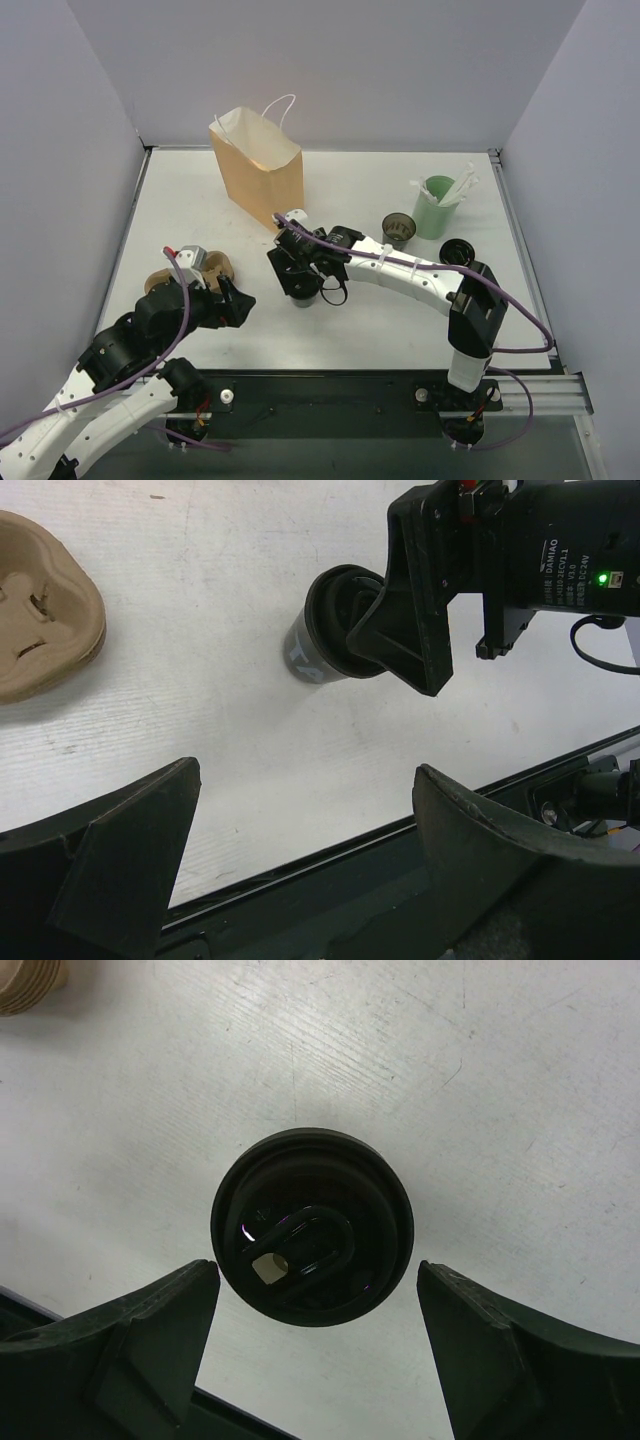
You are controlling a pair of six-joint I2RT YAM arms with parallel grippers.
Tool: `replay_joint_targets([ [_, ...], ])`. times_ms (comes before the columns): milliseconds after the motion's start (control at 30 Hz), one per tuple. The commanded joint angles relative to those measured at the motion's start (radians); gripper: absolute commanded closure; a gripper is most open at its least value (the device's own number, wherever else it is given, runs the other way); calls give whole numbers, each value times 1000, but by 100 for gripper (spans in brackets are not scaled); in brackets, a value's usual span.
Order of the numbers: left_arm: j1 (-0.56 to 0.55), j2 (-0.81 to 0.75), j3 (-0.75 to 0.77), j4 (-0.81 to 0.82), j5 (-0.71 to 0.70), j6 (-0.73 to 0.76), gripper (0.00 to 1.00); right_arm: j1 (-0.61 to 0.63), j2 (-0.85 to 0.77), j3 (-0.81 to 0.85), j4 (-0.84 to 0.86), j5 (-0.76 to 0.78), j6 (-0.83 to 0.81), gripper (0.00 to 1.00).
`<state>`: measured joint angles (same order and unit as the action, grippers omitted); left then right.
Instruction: Pack the takeout coffee
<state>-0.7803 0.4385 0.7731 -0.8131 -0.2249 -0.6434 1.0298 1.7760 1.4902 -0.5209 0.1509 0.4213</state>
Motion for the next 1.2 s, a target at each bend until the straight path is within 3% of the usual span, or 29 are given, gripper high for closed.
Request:
replay_joint_targets([
  [0,-8,-12,32,-3,-17,-6,3,15,-20,45,-34,-13,-21,17],
  [700,-17,-9,35,-6,-25,-7,3,12,72,71,-36,-13,-36,15],
  [800,-19,-11,35,-6,-27,-7,3,12,82,68,-36,-10,-36,18],
  [1033,-20,-17,35,-8,-31,-9,3,0,62,25,-44,16,-16,35],
  [1167,-20,-18,35,-8,-33,-7,3,-20,7,-25,-57,30,7,37],
])
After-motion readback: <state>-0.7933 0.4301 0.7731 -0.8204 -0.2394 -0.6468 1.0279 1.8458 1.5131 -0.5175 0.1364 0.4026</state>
